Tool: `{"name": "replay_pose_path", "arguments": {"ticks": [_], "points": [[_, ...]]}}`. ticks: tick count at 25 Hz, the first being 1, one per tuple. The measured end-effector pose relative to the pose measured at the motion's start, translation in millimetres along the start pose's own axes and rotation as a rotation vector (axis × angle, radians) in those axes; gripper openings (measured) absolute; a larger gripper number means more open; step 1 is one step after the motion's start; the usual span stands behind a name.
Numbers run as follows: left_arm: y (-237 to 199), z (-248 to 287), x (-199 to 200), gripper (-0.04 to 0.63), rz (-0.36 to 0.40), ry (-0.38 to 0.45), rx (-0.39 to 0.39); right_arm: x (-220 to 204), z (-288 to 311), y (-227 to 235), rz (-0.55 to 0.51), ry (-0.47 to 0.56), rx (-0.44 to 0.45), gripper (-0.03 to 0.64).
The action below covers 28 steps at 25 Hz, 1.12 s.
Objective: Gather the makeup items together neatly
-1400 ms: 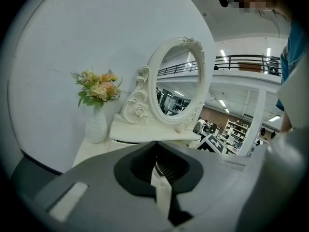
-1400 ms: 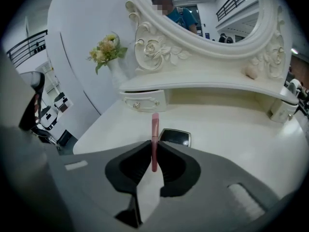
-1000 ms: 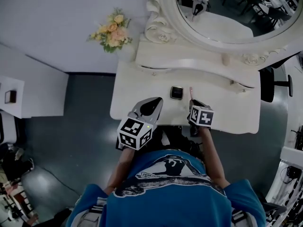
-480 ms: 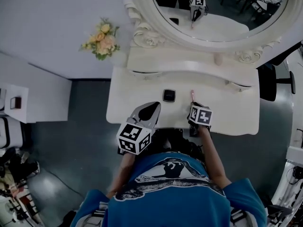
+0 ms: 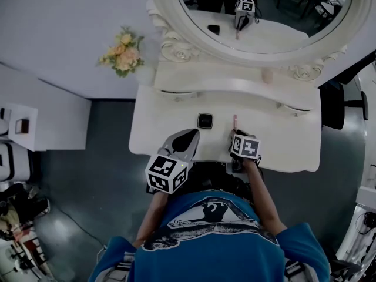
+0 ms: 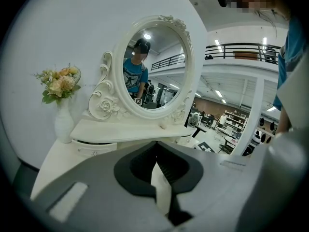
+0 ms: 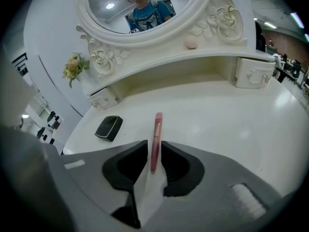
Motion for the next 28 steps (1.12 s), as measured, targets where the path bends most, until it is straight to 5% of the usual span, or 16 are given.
{"name": "replay_pose_path", "arguments": {"ticks": [5, 17, 28], "points": [[9, 7, 0, 0.012, 0.004, 0.002, 0.001, 1, -2, -4, -0.050, -0.012, 0.075, 0.175], [32, 30, -6, 0.012, -0.001, -0.006, -0.023, 36, -23, 32, -0.087, 0.069, 0.140, 0.178], [58, 56, -12, 0.012, -0.001, -0.024, -0.058, 127, -33, 73, -0.364, 0.196, 0.141, 0.178]]}}
Point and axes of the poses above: the fingertips, and each gripper's own axes: z forward along the fingers, y to its right, x out of its top, the point moved 6 cm from there along -z, backward along the fingers, and after that the axes turned 10 degrees about y, right-handed, at the moved point
